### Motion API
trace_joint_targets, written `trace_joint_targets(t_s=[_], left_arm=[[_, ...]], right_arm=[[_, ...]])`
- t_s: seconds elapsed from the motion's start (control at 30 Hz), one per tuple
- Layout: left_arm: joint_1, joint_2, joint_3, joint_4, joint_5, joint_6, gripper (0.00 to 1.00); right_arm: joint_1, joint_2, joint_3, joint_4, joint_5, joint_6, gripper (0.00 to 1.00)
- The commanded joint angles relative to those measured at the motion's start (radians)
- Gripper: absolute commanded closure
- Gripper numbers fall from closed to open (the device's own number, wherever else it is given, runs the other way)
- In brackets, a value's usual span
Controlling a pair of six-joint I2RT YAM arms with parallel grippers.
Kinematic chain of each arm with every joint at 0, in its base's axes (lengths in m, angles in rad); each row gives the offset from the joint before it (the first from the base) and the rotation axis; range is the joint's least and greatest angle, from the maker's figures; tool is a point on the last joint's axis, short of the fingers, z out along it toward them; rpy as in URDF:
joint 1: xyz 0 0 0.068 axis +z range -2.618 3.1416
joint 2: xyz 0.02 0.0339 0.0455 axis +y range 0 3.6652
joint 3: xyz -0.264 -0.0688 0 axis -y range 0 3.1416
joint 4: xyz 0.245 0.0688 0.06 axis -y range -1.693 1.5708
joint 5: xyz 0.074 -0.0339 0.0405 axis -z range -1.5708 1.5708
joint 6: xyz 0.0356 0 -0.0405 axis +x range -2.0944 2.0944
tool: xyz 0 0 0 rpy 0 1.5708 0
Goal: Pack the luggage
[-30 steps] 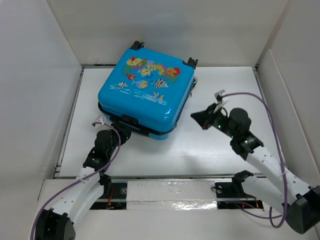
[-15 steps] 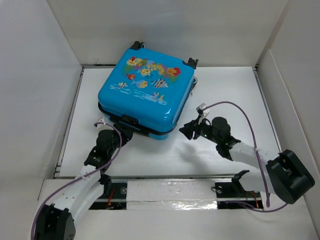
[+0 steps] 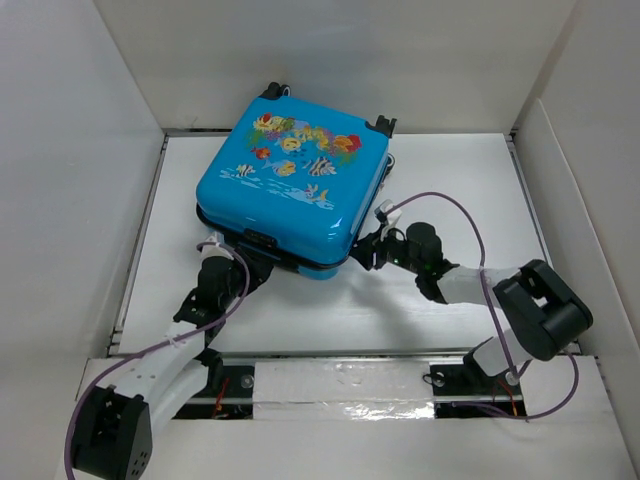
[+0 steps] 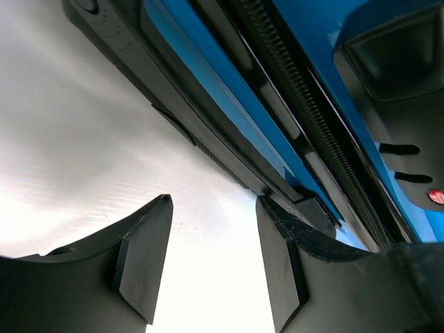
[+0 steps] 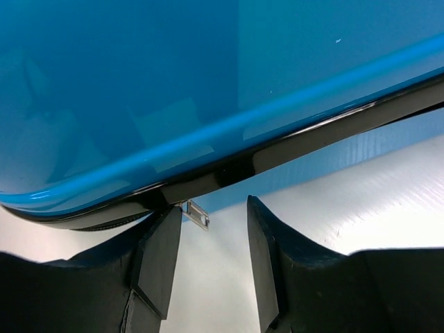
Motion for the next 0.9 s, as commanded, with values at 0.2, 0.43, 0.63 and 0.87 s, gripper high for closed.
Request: trace_joint_targets(t_s=[0.2,0.43,0.63,0.87], left_arm=[[-0.005,0.051,0.009,0.272,0.126,-0.007,0.53],[-0.005,0.255,0.049,0.464,0.169,-0.061,0.53],[-0.075,0.309,0.124,0.541,0.119,-0.088,0.53],[-0.180,0.430,0.201,0.608,0.073,-0.107,0.53]], right_arm=[[0.038,0.071,-0.012,0.334,-0.020,0.066,0.88],[0.197,-0.090,-0.079,0.073,0.170,0.093,1.00],[0.380,-0.228,-0.081,-0.324,0.439,0.162,1.00],[0.607,-0.095,0.072,-0.415,0.606,0.314,1.00]])
